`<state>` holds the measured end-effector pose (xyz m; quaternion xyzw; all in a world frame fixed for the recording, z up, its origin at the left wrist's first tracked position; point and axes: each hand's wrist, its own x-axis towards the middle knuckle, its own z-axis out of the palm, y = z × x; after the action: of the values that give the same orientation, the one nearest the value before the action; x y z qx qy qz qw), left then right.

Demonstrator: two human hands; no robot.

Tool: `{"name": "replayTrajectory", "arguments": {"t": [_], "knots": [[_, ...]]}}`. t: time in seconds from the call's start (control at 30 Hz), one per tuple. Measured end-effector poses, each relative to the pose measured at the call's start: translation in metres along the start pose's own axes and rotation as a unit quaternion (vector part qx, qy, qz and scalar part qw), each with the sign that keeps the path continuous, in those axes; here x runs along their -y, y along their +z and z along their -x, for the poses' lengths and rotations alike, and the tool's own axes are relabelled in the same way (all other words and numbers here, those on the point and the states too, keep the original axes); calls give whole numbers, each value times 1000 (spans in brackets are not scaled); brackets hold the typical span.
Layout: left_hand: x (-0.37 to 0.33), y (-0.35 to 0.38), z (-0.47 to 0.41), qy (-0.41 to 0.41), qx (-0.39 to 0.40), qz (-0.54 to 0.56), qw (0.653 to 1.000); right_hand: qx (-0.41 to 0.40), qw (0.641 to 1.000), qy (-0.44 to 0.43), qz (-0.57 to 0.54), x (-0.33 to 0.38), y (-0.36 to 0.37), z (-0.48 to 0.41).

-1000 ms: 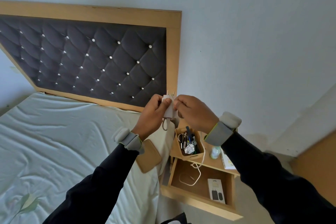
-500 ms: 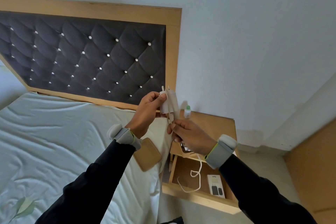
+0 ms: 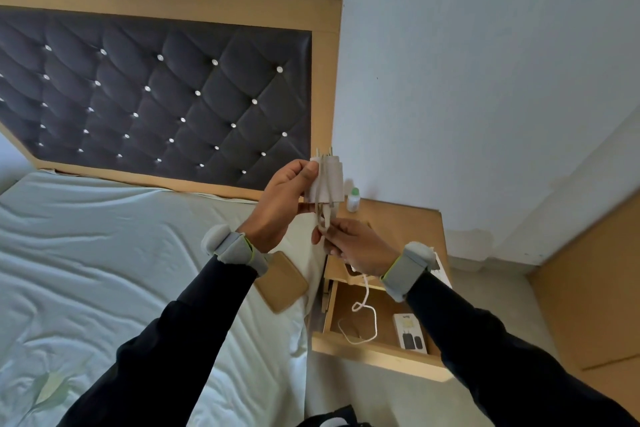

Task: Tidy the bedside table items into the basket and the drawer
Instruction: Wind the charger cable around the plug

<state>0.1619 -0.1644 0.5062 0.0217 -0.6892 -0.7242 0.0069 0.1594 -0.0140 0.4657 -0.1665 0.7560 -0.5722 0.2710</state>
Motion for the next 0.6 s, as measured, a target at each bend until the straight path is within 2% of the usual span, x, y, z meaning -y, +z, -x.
{"name": "replayTrajectory", "arguments": {"t": [0.07, 0.23, 0.4, 0.6], "knots": [[4, 0, 4, -4, 12, -17, 1000, -17, 1000, -9, 15, -1, -3, -9], [16, -6, 11, 14, 3, -97, 995, -63, 987, -24, 144, 8, -21, -25], [22, -5, 9, 46, 17, -188, 981, -79, 948, -41, 307, 39, -43, -24], [27, 3, 12, 79, 30, -254, 964, -80, 972, 37, 217, 72, -65, -22]]}}
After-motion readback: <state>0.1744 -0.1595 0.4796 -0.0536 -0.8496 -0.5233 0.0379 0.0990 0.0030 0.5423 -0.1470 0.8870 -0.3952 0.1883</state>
